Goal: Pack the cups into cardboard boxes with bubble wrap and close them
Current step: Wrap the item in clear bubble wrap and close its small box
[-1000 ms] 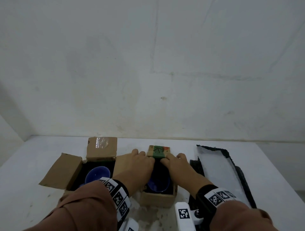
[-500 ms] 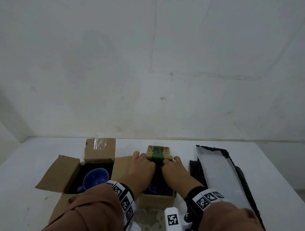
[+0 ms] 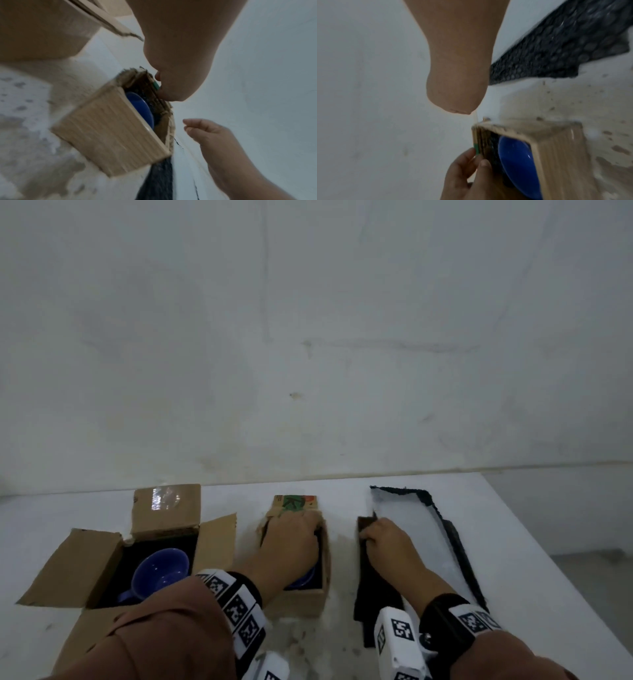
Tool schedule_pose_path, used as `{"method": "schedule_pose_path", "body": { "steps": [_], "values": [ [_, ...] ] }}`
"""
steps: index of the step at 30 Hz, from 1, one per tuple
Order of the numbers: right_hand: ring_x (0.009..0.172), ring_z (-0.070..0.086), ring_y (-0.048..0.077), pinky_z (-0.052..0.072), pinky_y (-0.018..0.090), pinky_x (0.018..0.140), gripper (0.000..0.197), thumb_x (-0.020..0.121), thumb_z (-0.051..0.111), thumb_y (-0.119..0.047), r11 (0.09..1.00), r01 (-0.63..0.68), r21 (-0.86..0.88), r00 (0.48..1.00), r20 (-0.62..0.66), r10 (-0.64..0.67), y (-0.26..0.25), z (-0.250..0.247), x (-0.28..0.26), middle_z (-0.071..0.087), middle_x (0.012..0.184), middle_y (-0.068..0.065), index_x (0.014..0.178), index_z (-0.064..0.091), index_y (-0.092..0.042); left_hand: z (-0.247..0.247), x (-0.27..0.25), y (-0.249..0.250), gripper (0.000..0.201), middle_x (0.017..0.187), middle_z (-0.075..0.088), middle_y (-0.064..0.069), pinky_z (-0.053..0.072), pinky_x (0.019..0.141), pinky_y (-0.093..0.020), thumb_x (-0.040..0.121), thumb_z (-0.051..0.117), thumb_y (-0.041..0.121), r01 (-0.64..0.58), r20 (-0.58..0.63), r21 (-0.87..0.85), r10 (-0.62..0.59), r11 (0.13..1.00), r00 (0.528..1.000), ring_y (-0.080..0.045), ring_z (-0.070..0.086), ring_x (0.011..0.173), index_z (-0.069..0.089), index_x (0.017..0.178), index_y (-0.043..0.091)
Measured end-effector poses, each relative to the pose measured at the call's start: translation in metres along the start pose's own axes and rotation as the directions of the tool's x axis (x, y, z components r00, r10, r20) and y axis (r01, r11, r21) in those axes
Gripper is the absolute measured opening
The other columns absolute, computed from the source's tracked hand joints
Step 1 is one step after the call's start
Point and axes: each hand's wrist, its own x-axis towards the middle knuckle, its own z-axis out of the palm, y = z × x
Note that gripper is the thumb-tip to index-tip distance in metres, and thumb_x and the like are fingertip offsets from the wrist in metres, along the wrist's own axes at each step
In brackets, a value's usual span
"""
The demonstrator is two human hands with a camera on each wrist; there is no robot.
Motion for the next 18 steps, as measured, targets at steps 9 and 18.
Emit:
{"method": "schedule_pose_path", "body": {
  "steps": [9, 18],
  "values": [
    [0.093, 0.061, 0.026, 0.043, 0.019, 0.068, 0.019, 0.078, 0.058, -0.006, 0.919, -0.374, -0.123, 0.907, 0.161, 0.39, 0.096, 0.012, -0.078, 0.06, 0.105, 0.016, 0.093, 0.069, -0.004, 0.073, 0.001, 0.111, 0.011, 0.095, 0.059, -0.004, 0.047, 0.083, -0.025, 0.092, 0.049, 0.01, 0.165, 0.411, -0.504, 0.067, 0.848, 0.909, -0.021, 0.056, 0.095, 0.059, 0.088, 0.012],
    [0.037, 0.045, 0.004, 0.015, 0.013, 0.048, 0.04, 0.026, 0.08, -0.017, 0.969, -0.153, -0.193, 0.961, 0.199, 0.191, 0.127, 0.06, -0.076, 0.046, 0.038, -0.012, 0.033, 0.042, -0.028, 0.111, 0.003, 0.133, 0.024, 0.083, 0.058, -0.012, 0.043, 0.059, -0.027, 0.09, 0.059, 0.022, 0.526, 0.506, -0.699, -0.186, 0.484, 0.842, -0.023, 0.057, 0.076, 0.047, 0.07, 0.016]
  ]
}}
